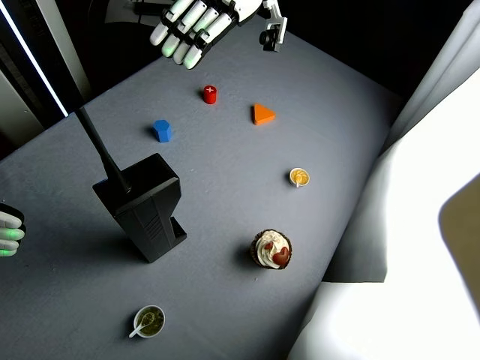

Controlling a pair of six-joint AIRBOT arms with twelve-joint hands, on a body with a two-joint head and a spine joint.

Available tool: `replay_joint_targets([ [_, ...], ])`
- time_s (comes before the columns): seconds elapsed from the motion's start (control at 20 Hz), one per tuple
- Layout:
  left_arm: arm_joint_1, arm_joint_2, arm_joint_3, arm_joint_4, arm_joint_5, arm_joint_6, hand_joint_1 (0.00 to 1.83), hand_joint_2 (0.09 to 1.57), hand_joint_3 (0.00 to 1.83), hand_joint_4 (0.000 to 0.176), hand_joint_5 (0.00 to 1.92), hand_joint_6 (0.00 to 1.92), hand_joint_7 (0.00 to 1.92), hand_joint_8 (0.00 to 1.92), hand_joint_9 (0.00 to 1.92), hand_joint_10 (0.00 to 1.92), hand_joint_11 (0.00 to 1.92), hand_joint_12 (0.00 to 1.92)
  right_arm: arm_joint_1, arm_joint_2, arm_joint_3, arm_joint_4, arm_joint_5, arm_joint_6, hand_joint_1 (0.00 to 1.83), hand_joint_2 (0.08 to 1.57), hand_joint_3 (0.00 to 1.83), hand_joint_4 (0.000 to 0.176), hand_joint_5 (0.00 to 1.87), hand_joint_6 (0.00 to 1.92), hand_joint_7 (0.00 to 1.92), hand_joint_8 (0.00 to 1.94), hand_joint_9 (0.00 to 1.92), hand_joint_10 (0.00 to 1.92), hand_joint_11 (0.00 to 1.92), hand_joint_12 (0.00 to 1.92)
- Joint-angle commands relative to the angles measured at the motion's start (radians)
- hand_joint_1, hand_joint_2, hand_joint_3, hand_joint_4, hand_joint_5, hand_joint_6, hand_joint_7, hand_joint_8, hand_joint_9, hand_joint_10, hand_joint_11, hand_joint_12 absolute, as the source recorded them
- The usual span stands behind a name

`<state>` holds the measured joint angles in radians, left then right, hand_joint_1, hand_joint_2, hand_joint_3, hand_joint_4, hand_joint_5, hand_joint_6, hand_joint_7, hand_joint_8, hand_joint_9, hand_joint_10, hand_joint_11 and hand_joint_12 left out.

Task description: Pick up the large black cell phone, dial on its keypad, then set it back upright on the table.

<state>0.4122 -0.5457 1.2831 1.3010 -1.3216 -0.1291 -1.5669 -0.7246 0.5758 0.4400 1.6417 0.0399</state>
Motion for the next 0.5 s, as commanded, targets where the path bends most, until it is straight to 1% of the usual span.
replay_joint_targets([
  [0.0,-0.013,0.002,0.0,-0.096,-0.07,-0.003,0.0,1.21,0.01,0.02,0.26,0.0,0.21,0.0,0.16,0.01,0.0,0.29,0.004,0.0,-0.001,-0.002,0.122,0.007,0.17,0.93,0.01,0.0,0.12,0.0,0.14,0.0,0.2,0.01,0.0,0.67],
  [0.1,-0.008,-0.001,0.007,-0.117,-0.07,-0.003,0.0,1.21,0.0,0.02,0.25,0.0,0.19,0.0,0.15,0.0,0.0,0.27,0.004,0.0,-0.001,-0.002,0.122,0.007,0.15,0.94,0.01,0.0,0.12,0.0,0.14,0.0,0.19,0.0,0.0,0.65],
  [0.2,-0.005,-0.002,0.008,-0.133,-0.07,-0.005,0.0,1.21,0.0,0.02,0.24,0.0,0.15,0.0,0.12,0.0,0.0,0.24,0.007,-0.001,-0.001,0.013,0.122,0.008,0.15,0.94,0.0,0.0,0.12,0.0,0.15,0.0,0.2,0.0,0.0,0.69],
  [0.25,-0.005,-0.002,0.006,-0.133,-0.075,-0.007,0.0,1.21,0.0,0.017,0.24,0.0,0.15,0.0,0.11,0.0,0.0,0.22,0.018,0.0,0.002,0.049,0.122,0.019,0.15,0.95,0.0,0.0,0.1,0.0,0.15,0.0,0.19,0.0,0.0,0.67],
  [0.3,-0.009,-0.002,0.005,-0.133,-0.079,-0.013,0.0,1.22,0.0,0.015,0.25,0.0,0.16,0.01,0.12,0.0,0.0,0.22,0.041,0.0,0.013,0.103,0.122,0.034,0.15,0.95,0.0,0.0,0.1,0.0,0.17,0.0,0.21,0.01,0.0,0.71],
  [0.35,-0.013,-0.001,0.004,-0.133,-0.08,-0.018,0.0,1.22,0.0,0.016,0.26,0.0,0.17,0.0,0.14,0.01,0.0,0.27,0.057,-0.001,0.022,0.123,0.122,0.04,0.16,0.95,0.0,0.0,0.1,0.0,0.17,0.0,0.22,0.01,0.0,0.73],
  [0.45,-0.029,0.004,0.0,-0.123,-0.084,-0.026,0.0,1.22,0.0,0.023,0.25,0.0,0.16,0.0,0.14,0.01,0.0,0.28,0.099,-0.014,0.055,0.149,0.122,0.058,0.15,0.94,0.0,0.0,0.1,0.0,0.16,0.0,0.21,0.0,0.0,0.78],
])
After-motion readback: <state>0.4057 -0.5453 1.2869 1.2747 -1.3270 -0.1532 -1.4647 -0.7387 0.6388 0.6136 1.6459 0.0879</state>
